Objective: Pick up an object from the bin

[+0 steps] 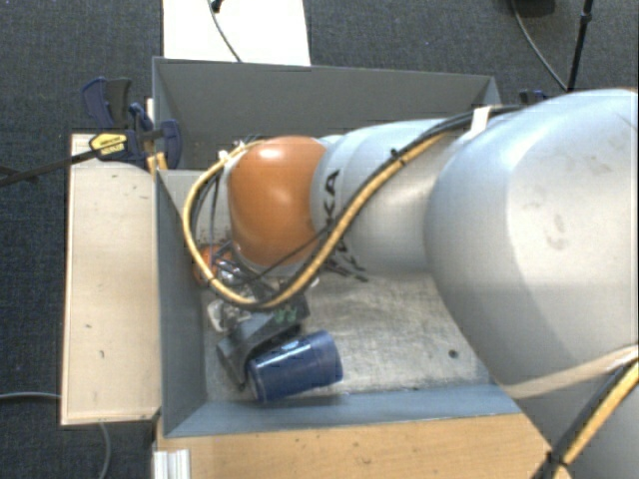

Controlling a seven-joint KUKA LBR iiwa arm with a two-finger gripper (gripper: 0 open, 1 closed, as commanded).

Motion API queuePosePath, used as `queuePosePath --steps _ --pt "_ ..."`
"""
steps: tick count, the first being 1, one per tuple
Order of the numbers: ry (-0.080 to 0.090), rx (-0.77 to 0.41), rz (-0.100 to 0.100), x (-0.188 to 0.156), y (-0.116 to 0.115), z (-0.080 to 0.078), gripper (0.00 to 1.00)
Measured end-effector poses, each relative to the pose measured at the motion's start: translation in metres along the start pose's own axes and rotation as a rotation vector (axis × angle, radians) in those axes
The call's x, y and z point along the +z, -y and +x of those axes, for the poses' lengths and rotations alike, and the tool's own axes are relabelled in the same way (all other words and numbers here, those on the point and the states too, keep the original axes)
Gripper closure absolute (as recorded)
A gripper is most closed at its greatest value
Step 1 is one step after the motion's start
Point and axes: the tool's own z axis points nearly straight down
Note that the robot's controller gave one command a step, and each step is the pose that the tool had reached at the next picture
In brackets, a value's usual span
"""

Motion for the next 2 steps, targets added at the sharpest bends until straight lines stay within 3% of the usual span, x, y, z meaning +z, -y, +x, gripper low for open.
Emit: queuePosePath --steps 1,2 --pt "-0.018 0.031 0.009 -0.049 0.005 0.003 1.0" --pt "-0.011 0.167 0.01 -0.06 0.039 -0.008 0.0"
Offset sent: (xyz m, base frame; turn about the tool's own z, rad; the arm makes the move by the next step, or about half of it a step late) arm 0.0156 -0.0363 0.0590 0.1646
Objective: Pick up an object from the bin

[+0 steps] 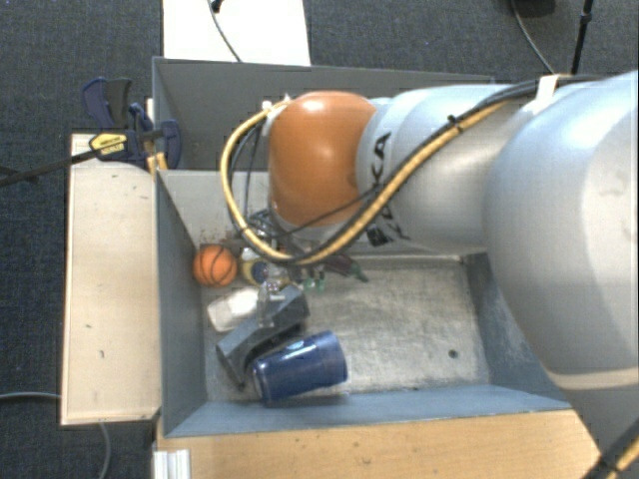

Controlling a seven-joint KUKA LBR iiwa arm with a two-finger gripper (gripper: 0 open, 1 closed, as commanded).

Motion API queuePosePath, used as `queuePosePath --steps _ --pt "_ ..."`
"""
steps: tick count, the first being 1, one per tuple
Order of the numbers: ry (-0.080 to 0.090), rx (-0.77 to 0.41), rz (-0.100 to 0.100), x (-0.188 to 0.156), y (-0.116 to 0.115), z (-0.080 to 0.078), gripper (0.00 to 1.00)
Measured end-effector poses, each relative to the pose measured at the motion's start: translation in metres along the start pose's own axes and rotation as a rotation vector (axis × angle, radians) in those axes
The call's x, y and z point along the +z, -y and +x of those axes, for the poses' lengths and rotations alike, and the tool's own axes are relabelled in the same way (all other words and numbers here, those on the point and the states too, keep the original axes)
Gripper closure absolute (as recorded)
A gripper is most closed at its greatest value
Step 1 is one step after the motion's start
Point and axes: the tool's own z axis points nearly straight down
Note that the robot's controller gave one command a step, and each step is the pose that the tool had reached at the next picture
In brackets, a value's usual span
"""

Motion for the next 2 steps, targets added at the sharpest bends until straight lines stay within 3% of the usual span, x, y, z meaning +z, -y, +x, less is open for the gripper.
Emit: queuePosePath --steps 1,2 --pt "0.0 0.001 -0.001 0.0 0.0 0.0 0.0" --pt "0.06 0.053 -0.02 0.048 0.011 0.046 1.0"
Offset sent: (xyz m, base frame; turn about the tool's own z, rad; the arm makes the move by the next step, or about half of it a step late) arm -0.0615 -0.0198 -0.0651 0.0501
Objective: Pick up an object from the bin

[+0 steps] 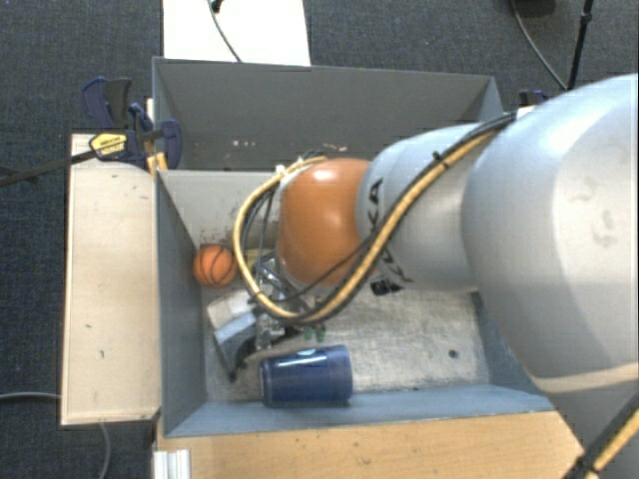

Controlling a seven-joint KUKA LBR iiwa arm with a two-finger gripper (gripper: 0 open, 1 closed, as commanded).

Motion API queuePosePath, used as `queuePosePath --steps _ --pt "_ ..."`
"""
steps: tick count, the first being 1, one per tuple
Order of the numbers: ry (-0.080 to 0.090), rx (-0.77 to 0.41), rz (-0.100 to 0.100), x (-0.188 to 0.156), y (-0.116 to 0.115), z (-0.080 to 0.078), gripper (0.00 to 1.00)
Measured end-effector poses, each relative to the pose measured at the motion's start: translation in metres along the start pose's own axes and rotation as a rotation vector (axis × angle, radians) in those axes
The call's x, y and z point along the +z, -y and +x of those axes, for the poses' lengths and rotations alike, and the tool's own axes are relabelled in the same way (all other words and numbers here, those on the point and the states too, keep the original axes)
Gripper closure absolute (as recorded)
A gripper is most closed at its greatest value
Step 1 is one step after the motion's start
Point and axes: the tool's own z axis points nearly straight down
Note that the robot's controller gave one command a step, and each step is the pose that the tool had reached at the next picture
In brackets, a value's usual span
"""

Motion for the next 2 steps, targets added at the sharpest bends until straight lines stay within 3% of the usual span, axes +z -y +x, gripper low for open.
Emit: queuePosePath --steps 1,2 --pt "0.0 0.001 0.0 0.0 0.0 0.0001 1.0" --pt "-0.016 0.001 0.005 -0.0023 -0.0013 -0.0025 1.0"
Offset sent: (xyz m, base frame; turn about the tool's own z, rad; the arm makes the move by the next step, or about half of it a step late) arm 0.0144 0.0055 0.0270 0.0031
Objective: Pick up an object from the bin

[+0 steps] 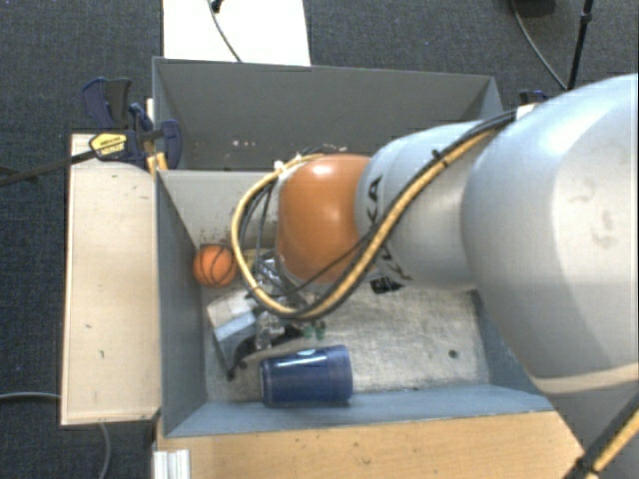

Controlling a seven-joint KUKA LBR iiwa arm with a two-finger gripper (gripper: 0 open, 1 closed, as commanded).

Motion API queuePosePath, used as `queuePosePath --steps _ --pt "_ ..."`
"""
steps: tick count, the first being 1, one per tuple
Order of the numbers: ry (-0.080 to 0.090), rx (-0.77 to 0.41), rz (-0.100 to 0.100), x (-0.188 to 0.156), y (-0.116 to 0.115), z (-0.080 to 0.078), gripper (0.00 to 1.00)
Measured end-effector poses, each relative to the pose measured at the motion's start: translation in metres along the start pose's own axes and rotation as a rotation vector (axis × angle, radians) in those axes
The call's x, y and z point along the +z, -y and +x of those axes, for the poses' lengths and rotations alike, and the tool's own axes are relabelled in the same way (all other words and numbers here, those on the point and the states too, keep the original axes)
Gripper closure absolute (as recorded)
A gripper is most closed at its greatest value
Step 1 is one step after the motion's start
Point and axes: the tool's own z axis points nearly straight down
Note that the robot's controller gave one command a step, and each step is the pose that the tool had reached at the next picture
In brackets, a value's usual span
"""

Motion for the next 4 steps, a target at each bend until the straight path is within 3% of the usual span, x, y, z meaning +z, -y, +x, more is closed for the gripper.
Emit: queuePosePath --steps 1,2,3,4 --pt "-0.048 0.003 0.019 -0.021 0.005 0.007 1.0" --pt "-0.049 0.003 0.019 -0.05 0.004 -0.001 1.0" --pt "-0.046 0.003 0.018 -0.056 0.003 -0.001 1.0" --pt "-0.049 -0.026 0.019 -0.13 -0.014 -0.006 1.0"
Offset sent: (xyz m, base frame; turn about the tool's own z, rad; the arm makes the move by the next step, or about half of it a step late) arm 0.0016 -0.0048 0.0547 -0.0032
